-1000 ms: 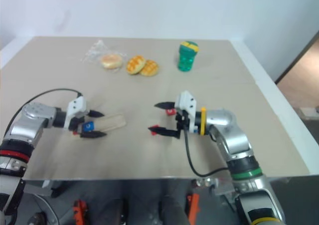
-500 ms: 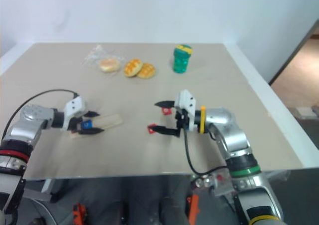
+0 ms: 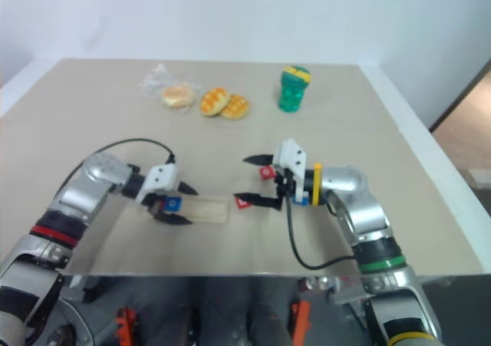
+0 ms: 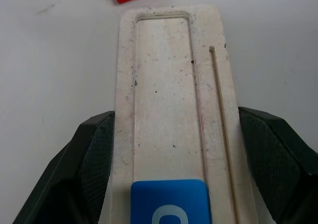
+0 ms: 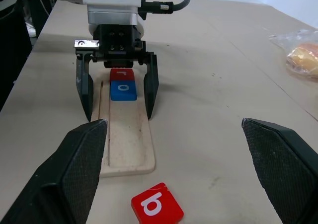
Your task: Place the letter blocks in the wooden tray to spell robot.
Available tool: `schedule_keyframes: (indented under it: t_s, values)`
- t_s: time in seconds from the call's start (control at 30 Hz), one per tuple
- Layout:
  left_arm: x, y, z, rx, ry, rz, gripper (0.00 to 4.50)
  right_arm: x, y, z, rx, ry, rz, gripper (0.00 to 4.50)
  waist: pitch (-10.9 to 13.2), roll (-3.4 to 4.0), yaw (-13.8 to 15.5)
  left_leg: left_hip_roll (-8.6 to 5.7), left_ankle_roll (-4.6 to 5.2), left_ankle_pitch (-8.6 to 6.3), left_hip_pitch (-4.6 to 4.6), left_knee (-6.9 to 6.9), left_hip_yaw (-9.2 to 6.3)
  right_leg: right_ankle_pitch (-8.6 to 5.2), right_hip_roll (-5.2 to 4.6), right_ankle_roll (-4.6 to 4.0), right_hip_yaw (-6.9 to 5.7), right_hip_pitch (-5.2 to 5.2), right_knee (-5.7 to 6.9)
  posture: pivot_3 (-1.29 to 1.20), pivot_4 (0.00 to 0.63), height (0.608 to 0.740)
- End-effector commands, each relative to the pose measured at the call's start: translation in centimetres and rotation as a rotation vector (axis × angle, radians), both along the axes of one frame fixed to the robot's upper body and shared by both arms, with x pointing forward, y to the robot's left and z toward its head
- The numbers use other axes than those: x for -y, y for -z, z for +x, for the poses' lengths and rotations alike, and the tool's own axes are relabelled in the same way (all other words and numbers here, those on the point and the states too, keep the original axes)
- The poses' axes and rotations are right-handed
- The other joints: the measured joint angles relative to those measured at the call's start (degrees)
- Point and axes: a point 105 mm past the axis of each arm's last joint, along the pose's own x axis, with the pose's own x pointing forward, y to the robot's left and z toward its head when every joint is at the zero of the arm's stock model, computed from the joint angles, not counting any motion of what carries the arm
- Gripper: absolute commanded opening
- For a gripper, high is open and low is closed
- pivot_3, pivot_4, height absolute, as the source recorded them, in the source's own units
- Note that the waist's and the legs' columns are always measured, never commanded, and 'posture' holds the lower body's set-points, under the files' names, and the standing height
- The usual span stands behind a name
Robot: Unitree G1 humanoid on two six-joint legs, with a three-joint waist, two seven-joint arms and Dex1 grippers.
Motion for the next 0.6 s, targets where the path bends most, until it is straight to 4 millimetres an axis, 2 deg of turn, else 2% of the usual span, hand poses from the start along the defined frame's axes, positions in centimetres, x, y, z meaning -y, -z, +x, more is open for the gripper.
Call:
schedule_keyframes:
  t_s: [0.03, 0.1, 0.2, 0.43, 0.47, 0.53, 0.6]
  values:
    - [4.74, -0.07, 0.39, 0.025, 0.052, 0.025, 3.28, 0.78, -0.79, -0.09, 0.041, 0.037, 0.022, 4.50, 0.0, 0.00, 0.4, -0.05, 0.00, 0.00, -0.12, 0.11, -0.12, 0.01, -0.03, 0.03, -0.11, -0.02, 0.01, 0.00, 0.150, 0.740]
    - [5.18, -0.01, 0.92, 0.021, 0.004, 0.029, 3.28, 0.86, -0.72, -0.06, 0.041, 0.042, 0.022, 4.50, 0.0, 0.00, 0.4, -0.08, 0.00, 0.00, -0.17, 0.15, -0.13, 0.03, -0.03, 0.06, -0.08, -0.02, 0.00, 0.00, 0.150, 0.740]
    - [5.43, 0.00, 0.56, -0.014, -0.001, 0.023, 3.28, 0.91, -0.65, -0.07, 0.037, 0.044, 0.021, 4.50, 0.0, 0.01, 0.3, -0.08, 0.00, 0.00, -0.16, 0.15, -0.11, 0.05, -0.02, 0.09, -0.04, -0.04, 0.00, 0.00, 0.150, 0.740]
    - [4.78, 0.18, 1.32, 0.001, -0.088, 0.049, 3.28, 1.03, -0.46, 0.17, 0.026, 0.037, 0.011, 4.50, 0.0, 0.00, 0.3, -0.06, 0.01, 0.02, -0.15, 0.16, -0.20, 0.10, 0.01, 0.06, -0.09, -0.02, 0.02, 0.00, 0.150, 0.740]
    - [4.77, 0.13, 1.37, 0.004, -0.094, 0.046, 3.78, 1.05, -0.45, 0.24, 0.025, 0.035, 0.009, 4.50, 0.0, 0.00, 0.3, -0.06, 0.01, 0.02, -0.15, 0.17, -0.20, 0.10, 0.01, 0.07, -0.08, -0.02, 0.02, 0.00, 0.150, 0.740]
    - [4.79, -0.01, 1.13, -0.006, -0.097, 0.029, 4.37, 1.19, -0.27, 0.40, 0.017, 0.031, -0.004, 4.50, 0.0, 0.00, 0.3, -0.05, 0.01, 0.02, -0.15, 0.18, -0.19, 0.12, 0.02, 0.07, -0.08, -0.02, 0.02, 0.00, 0.150, 0.740]
    - [4.76, -0.57, 0.86, -0.012, -0.101, -0.001, 4.44, 1.50, -0.02, 0.68, 0.008, 0.030, -0.023, 4.50, 0.0, 0.00, 0.2, -0.05, 0.02, 0.02, -0.15, 0.18, -0.19, 0.13, 0.02, 0.07, -0.08, -0.02, 0.02, 0.00, 0.150, 0.740]
